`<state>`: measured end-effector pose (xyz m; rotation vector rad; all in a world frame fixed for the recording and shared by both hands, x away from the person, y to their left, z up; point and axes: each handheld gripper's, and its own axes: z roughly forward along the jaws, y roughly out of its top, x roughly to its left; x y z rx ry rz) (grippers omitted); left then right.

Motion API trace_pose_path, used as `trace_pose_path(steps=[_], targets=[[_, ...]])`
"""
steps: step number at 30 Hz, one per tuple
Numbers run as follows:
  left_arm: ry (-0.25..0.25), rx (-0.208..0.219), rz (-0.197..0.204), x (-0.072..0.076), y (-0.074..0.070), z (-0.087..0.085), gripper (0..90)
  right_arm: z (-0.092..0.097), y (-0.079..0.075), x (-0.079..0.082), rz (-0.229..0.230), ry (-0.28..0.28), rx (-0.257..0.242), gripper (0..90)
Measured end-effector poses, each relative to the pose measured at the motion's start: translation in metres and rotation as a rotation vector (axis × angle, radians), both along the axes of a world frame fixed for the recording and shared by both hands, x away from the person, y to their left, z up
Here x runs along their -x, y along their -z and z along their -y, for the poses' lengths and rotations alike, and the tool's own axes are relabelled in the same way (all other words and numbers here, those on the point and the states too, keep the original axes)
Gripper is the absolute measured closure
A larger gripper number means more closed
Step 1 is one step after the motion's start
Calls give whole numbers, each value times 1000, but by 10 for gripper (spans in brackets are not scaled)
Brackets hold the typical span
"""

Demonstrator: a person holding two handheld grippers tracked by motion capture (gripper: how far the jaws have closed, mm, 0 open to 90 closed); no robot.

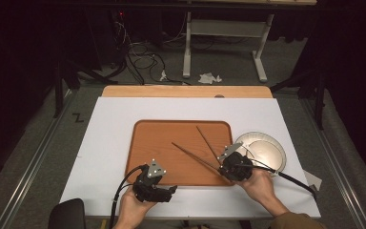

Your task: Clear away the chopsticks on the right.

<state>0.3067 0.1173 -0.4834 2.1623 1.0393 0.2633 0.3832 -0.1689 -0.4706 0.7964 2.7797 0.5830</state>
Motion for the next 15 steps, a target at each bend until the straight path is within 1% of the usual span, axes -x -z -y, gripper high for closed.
trace_pose_path(steps=[1, 2, 4, 6, 8, 11, 12, 13, 14, 15], targets=[[-2, 2, 0, 0, 0, 0, 275, -1, 2, 0, -9, -2, 0, 850], [-7, 11, 1, 0, 0, 0, 275, -3, 4, 0, -6, -9, -7, 850], [0, 3, 1, 0, 0, 0, 275, -4, 5, 1, -11, -12, -5, 849], [3, -1, 2, 0, 0, 1, 275, -6, 10, 1, -22, -10, 15, 846], [3, -1, 2, 0, 0, 1, 275, -6, 11, 0, -19, -16, 18, 845], [1, 1, 1, 0, 0, 0, 275, -7, 13, 0, -19, -19, 6, 839], [2, 1, 2, 0, -1, 0, 275, -7, 13, 0, -20, -23, 7, 808], [6, -3, 3, 0, -1, 1, 275, -7, 12, 1, -9, -18, -9, 746], [5, -4, 3, 0, -1, 1, 275, -7, 10, 1, 7, -26, -20, 756], [5, -4, 3, 0, -1, 1, 275, -7, 10, 1, 7, -26, -20, 756]])
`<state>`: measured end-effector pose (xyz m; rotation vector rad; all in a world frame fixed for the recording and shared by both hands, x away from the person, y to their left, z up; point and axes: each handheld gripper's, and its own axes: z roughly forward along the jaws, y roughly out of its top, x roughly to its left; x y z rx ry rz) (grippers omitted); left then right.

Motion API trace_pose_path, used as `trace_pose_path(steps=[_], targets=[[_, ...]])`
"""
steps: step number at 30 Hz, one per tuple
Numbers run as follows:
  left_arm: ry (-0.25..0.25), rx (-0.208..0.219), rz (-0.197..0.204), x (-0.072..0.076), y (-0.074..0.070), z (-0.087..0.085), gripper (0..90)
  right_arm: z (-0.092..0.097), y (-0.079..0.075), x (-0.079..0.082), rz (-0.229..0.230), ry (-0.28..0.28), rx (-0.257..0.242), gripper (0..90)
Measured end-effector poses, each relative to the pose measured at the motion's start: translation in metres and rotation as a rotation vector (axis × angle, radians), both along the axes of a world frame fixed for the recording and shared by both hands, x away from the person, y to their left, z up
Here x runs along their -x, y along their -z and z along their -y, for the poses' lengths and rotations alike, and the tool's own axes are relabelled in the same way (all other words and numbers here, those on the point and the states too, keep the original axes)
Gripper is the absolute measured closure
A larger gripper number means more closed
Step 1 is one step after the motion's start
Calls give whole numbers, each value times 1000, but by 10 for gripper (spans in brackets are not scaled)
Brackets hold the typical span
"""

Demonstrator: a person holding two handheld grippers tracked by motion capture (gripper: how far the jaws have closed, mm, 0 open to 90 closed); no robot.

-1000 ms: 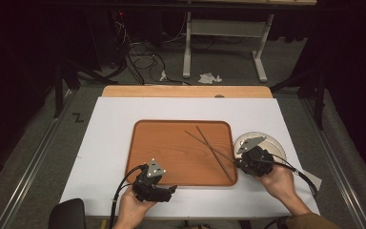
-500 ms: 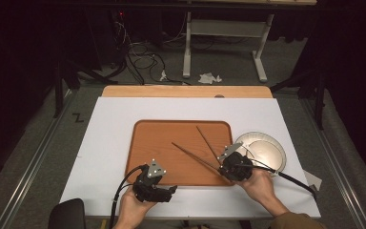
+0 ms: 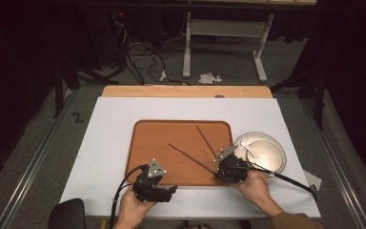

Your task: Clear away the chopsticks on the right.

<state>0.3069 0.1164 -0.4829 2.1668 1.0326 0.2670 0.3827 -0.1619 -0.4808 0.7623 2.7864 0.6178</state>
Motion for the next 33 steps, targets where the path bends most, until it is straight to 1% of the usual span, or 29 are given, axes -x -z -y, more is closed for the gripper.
trace_pose_path(steps=[1, 2, 3, 4, 5, 6, 7, 8, 9, 11, 12, 13, 14, 16, 17, 18, 19, 20, 21, 23, 24, 26, 27, 28, 31, 33], targets=[[-1, 1, -2, 0, 0, 0, 275, -1, -4, 0, 7, -8, -41, 785], [-3, 2, -2, 0, 0, -1, 275, -2, -6, 1, 10, -14, -53, 802], [-3, 2, -2, 0, 0, -1, 275, -2, -6, 1, 10, -14, -53, 802], [-4, 3, -3, 0, 0, -1, 275, -3, -7, 1, 14, -18, -73, 815], [-2, 0, -4, 0, 0, -1, 275, -6, -6, 0, 3, -33, -99, 832], [-2, 0, -5, -1, 0, -1, 275, -7, -5, 0, -6, -44, -105, 836], [-3, 0, -5, -1, 0, 0, 275, -7, -5, 0, -6, -44, -105, 836], [-3, 1, -5, -1, 1, 0, 275, -10, -3, 0, -8, -47, -84, 838], [0, -2, -7, -1, 1, 1, 275, -13, -2, 1, -3, -62, -65, 844], [3, -4, -11, -1, 2, 1, 275, -21, 2, 3, -10, -94, -64, 852], [3, -4, -11, 0, 2, 1, 275, -25, 6, 1, -36, -90, -67, 854], [2, -2, -11, 0, 2, 1, 275, -25, 6, 1, -36, -90, -67, 854], [3, -1, -10, 0, 2, 1, 275, -25, 8, -1, -35, -84, -51, 860], [3, 2, -7, 0, 1, 0, 275, -24, 7, -4, -18, -70, -35, 864], [0, 7, -7, 0, 1, 0, 275, -24, 7, -4, -11, -53, -32, 863], [-1, 6, -7, 0, 1, 0, 275, -21, 7, -7, 7, -31, -21, 859], [-1, 6, -7, 0, 1, 0, 275, -21, 7, -7, 7, -31, -21, 859], [-3, 5, -5, 0, 1, 0, 275, -19, 7, -10, 28, -13, -15, 855], [1, 1, -6, 0, 1, 0, 275, -19, 7, -10, 28, -13, -15, 855], [-6, 7, -2, 1, 1, 1, 275, -18, 7, -11, 26, 8, -13, 857], [-6, 7, -2, 1, 1, 0, 275, -17, 7, -13, 44, 28, 3, 859], [-3, 6, -4, 0, 1, 0, 275, -15, 6, -14, 45, 47, 4, 860], [-3, 5, -4, 0, 1, 1, 275, -15, 6, -14, 45, 47, 4, 860], [1, 1, -5, 0, 1, 0, 275, -13, 6, -16, 42, 72, 2, 862], [-4, 4, -3, 1, 1, 1, 275, -10, 6, -19, 51, 88, 8, 861], [-5, 6, -2, 0, 1, 0, 275, -9, 7, -19, 54, 93, 3, 860]])
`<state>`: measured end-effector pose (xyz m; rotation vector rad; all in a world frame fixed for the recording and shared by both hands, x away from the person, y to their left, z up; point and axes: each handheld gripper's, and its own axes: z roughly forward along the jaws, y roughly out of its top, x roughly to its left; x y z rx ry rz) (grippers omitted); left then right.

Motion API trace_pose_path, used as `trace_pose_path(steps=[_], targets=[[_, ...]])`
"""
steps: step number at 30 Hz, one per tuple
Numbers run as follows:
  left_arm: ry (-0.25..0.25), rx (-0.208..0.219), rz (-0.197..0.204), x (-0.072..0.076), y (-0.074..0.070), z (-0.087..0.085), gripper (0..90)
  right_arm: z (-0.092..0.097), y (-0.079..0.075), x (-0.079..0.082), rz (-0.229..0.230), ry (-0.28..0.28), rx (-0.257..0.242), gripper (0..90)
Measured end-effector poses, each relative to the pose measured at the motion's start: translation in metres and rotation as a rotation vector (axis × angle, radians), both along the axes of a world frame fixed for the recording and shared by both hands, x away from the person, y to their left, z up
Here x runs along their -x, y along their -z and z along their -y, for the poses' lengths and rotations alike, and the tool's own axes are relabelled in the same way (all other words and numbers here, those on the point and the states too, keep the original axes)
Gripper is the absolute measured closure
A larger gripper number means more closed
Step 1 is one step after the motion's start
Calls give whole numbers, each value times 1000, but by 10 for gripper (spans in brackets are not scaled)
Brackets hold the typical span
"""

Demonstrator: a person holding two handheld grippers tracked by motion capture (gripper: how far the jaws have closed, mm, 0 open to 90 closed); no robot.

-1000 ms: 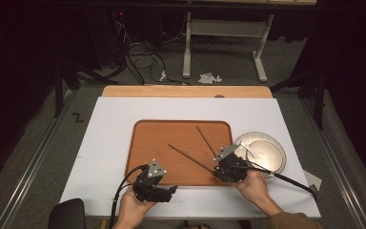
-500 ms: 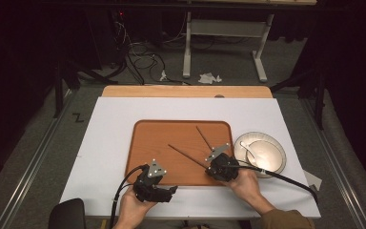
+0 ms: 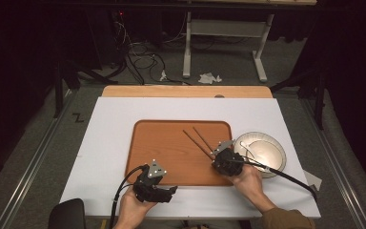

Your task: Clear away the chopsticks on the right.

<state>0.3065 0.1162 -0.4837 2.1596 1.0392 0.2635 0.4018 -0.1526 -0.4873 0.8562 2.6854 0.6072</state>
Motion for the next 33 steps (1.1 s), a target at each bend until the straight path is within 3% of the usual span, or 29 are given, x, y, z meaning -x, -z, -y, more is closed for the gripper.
trace_pose_path(steps=[6, 13, 20, 26, 31, 33], targets=[[0, -3, 0, 0, 0, 0, 275, -1, -1, 2, 21, -15, 14, 802], [-1, -2, 0, 0, 0, -1, 275, 4, -15, 11, 38, -45, -43, 757], [-2, -1, -1, -1, -1, -2, 275, 12, -26, 19, 51, -73, -51, 717], [-5, 3, 4, 0, -1, -3, 275, 24, -39, 27, 68, -79, -53, 694], [-5, 2, 5, 0, -2, -2, 275, 41, -49, 30, 67, -56, -129, 691], [-5, 1, 6, 0, -2, -2, 276, 49, -54, 31, 87, -45, -117, 689]])
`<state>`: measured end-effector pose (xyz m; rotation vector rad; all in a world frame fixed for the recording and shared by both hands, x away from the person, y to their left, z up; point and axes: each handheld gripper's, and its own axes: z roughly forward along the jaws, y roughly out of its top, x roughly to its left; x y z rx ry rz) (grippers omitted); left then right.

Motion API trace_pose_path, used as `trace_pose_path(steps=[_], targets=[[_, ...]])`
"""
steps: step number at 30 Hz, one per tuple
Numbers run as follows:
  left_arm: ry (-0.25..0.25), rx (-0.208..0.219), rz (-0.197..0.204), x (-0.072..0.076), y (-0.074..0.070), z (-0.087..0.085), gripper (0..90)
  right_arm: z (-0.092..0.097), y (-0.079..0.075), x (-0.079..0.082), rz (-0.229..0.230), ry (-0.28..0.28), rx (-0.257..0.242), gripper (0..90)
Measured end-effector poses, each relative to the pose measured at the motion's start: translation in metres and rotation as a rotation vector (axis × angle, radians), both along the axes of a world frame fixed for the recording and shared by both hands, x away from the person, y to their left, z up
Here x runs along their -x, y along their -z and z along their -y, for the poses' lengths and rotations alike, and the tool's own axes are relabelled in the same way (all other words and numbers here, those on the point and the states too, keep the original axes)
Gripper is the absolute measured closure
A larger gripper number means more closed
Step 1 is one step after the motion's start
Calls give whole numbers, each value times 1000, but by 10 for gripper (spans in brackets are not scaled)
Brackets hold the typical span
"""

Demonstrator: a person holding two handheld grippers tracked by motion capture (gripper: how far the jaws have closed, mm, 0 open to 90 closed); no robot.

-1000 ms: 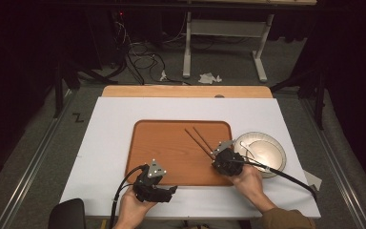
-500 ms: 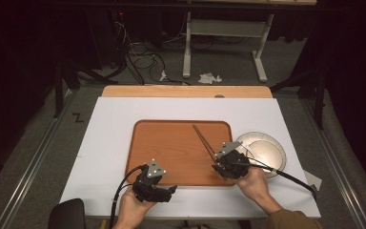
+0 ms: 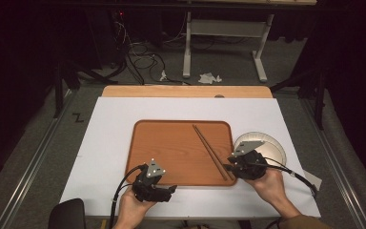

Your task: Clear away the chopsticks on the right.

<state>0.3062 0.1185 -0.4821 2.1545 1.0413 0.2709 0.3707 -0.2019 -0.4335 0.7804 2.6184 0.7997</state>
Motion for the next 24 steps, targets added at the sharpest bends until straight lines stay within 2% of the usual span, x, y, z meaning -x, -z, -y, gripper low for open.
trace_pose_path(steps=[2, 7, 9, 10, 16, 18, 23, 24], targets=[[-6, 7, 1, 0, 0, 0, 276, 10, -8, 4, 13, 11, -18, 684], [-6, 6, 4, 0, -1, 0, 276, 25, -11, 7, 12, 40, -54, 672], [-6, 6, 4, 0, -1, 0, 276, 31, -10, 10, 14, 44, -64, 666], [-6, 7, 4, 0, -1, 0, 276, 37, -7, 13, -5, 55, -109, 660], [-4, 7, 6, 1, -1, 0, 276, 42, 2, 20, -13, 59, -131, 648], [-4, 8, 5, 1, -1, 0, 276, 41, 8, 22, -17, 69, -124, 645], [2, 4, 8, 1, -2, 0, 276, 32, 20, 29, -9, 23, -75, 642], [3, 3, 8, 1, -2, 1, 276, 30, 23, 30, -24, 23, -72, 641]])
